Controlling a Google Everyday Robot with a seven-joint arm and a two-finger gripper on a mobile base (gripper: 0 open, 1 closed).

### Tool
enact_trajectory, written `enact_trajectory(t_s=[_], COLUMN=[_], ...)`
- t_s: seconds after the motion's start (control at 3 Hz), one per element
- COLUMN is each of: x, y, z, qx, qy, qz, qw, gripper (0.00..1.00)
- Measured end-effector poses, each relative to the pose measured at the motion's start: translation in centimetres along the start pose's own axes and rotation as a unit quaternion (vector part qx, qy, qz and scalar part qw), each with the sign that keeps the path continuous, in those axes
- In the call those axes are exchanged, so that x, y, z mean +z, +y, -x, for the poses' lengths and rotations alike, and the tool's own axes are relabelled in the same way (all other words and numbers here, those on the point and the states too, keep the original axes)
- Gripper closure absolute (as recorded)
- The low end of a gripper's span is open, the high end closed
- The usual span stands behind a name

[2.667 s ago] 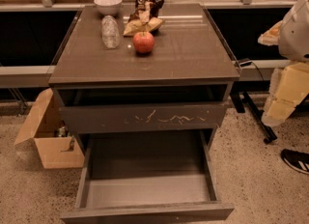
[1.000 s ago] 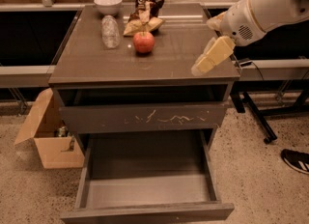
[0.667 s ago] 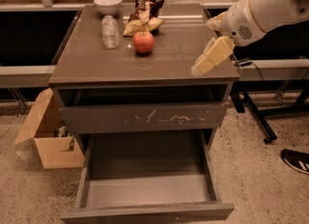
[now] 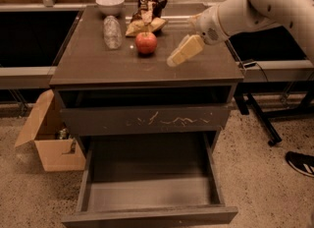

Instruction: Place apple into middle drawer

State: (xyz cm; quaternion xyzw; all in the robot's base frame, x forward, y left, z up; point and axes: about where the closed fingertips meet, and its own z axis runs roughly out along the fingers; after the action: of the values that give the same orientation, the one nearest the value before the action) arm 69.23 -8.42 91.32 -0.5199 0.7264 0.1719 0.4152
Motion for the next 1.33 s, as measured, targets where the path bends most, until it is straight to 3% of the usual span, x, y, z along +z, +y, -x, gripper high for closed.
enact_trajectory(t_s=[1.0, 1.33], x=[10.0, 11.6], y=[-5.2, -6.1], z=[1.7, 2.3], qx=[0.037, 0.046], qy=[-0.06, -0.078], qz=[-0.032, -0.031], qw=[0.997, 0.9954], gripper=[0.0, 0.0])
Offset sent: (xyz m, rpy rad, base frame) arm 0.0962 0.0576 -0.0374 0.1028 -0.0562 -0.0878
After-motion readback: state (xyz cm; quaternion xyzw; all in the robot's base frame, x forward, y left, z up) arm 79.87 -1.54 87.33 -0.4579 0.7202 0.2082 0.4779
